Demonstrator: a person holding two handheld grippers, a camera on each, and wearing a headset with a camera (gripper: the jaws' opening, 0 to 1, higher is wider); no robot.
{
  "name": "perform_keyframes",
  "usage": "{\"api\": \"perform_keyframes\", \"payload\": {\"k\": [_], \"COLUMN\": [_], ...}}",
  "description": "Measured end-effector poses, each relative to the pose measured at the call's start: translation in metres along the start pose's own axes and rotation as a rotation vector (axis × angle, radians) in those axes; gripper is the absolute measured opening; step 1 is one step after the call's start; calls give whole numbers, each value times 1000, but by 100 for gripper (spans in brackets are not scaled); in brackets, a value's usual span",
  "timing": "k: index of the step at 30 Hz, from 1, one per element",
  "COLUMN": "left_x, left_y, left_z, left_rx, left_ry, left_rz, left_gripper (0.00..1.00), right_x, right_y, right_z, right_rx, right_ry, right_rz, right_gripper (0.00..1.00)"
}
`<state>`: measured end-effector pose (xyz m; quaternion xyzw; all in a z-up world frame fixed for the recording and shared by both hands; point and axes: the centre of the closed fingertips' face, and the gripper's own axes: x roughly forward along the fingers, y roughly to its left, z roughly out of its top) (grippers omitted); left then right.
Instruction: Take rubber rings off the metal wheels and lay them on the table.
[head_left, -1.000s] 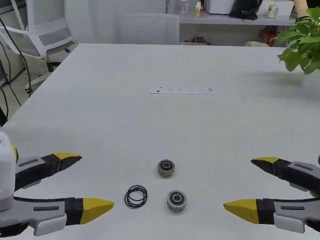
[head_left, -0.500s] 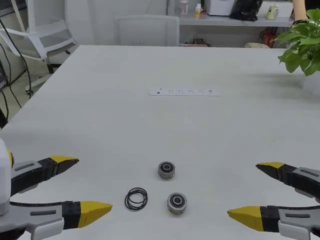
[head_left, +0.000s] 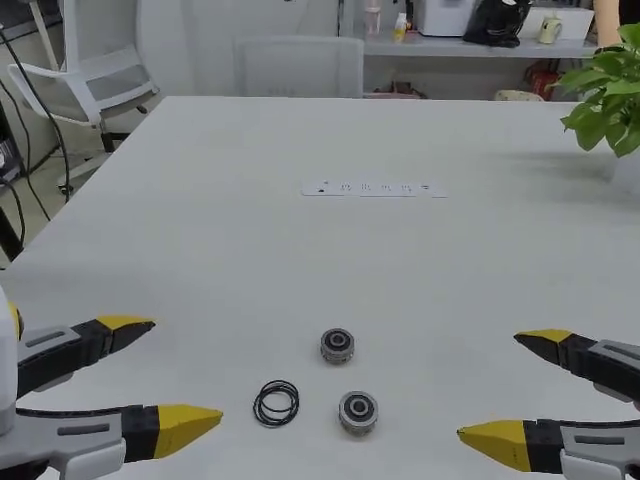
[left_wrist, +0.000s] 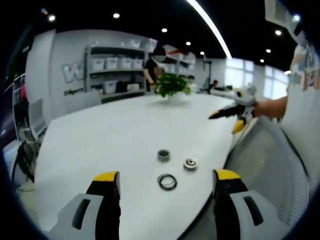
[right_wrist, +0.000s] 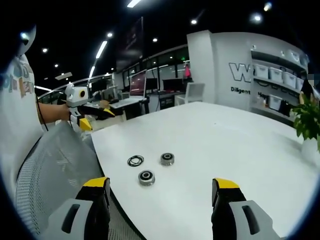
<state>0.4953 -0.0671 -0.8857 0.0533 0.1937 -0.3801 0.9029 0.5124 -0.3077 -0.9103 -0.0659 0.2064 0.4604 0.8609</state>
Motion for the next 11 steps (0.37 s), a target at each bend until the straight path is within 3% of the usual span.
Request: {"api": "perform_keyframes", "payload": {"k": [11], "left_x": [-1], "left_y": [-1], "left_z": [1], "left_rx": [2], "left_ry": [0], "left_rz": [-1], "left_gripper": [76], "right_x": [-3], "right_y": [-1], "right_z": [0], "right_rx": [-2], "right_ry": [-4], "right_rz": [-7], "right_gripper": [83]}}
